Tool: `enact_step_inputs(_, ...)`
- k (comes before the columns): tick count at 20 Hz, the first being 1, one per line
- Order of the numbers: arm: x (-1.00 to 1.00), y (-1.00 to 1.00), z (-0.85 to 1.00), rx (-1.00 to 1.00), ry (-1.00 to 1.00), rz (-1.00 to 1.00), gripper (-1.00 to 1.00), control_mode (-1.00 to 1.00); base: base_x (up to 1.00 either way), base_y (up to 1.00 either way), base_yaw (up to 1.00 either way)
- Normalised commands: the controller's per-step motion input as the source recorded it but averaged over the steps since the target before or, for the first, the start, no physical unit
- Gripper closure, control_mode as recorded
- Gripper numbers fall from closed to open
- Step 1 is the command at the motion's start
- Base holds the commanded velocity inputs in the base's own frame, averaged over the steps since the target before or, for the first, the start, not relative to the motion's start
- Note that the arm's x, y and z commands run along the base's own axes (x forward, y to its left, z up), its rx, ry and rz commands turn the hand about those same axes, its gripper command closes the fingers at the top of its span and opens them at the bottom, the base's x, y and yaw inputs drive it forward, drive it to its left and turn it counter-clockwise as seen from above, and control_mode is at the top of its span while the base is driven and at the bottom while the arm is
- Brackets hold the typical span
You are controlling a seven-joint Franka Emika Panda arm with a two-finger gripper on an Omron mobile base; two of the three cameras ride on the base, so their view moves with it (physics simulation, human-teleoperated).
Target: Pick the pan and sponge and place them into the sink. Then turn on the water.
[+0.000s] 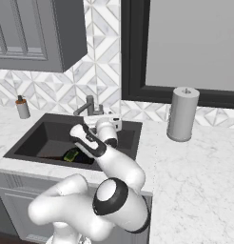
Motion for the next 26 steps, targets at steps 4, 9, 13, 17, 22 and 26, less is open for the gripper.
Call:
enact_step_inputs(4,0.33,0.0,-0.02,0.0,0.0,0.02,-1.0,-1.0,0.0,0.0,0.0)
enact_step_inputs(9,0.22,0.05,0.0,0.0,0.0,0.01,-1.0,-1.0,0.0,0.0,0.0)
enact_step_inputs(13,0.34,0.28,0.0,0.0,0.06,0.0,-1.0,-1.0,0.0,0.0,0.0)
enact_step_inputs(17,0.27,0.17,0.03,0.0,0.07,0.0,-1.0,-1.0,0.0,0.0,0.0)
enact_step_inputs(22,0.03,0.01,0.13,0.02,0.05,0.01,-1.0,-1.0,0.0,0.0,0.0)
enact_step_inputs(26,-0.15,0.24,0.0,0.05,-0.17,0.07,-1.0,-1.0,0.0,0.0,0.0)
